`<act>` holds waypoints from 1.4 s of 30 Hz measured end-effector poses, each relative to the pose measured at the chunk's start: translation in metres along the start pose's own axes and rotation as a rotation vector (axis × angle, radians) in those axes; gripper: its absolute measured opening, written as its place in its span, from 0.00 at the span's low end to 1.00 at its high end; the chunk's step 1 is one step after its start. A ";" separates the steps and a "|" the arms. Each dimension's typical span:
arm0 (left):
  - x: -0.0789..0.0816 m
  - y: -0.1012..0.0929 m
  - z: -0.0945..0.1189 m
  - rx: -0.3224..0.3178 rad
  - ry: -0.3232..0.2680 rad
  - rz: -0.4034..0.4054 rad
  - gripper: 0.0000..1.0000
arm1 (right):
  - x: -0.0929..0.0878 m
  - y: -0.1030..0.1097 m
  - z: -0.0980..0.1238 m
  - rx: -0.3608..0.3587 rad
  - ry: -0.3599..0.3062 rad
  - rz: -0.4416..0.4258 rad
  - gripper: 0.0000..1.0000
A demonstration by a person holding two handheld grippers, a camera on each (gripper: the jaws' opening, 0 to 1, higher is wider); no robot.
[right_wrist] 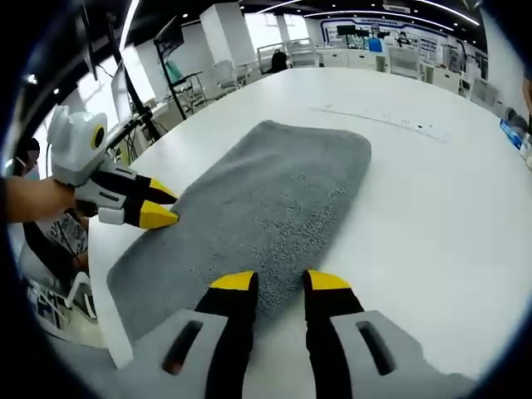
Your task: Fold the towel on the table until its edges align and the towel forms a compact rectangular stack.
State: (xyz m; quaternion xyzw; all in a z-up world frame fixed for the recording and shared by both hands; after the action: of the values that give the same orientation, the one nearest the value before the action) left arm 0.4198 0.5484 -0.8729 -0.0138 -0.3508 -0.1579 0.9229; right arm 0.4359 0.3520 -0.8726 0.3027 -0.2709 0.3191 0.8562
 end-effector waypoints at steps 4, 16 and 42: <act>-0.001 -0.006 -0.002 -0.027 0.009 0.003 0.11 | -0.002 -0.002 -0.001 -0.009 0.022 0.016 0.17; -0.004 -0.016 -0.001 -0.009 0.001 0.008 0.06 | -0.006 -0.003 0.000 -0.021 0.060 0.112 0.15; 0.009 -0.096 -0.005 -0.064 -0.011 0.040 0.06 | -0.045 -0.049 0.060 -0.061 0.079 0.132 0.16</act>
State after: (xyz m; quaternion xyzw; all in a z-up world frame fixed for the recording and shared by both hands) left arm 0.4003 0.4538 -0.8786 -0.0512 -0.3503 -0.1503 0.9231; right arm 0.4257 0.2633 -0.8791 0.2450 -0.2662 0.3782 0.8521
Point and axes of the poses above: the point that each gripper's makers call its tool centre point, and the gripper's own axes: z roughly backward along the fingers, y roughly to its left, x roughly out of its top, the point moved 5 cm from there along z, roughly backward along the fingers, and after that the axes turned 13 degrees about x, right-handed, at the moved point
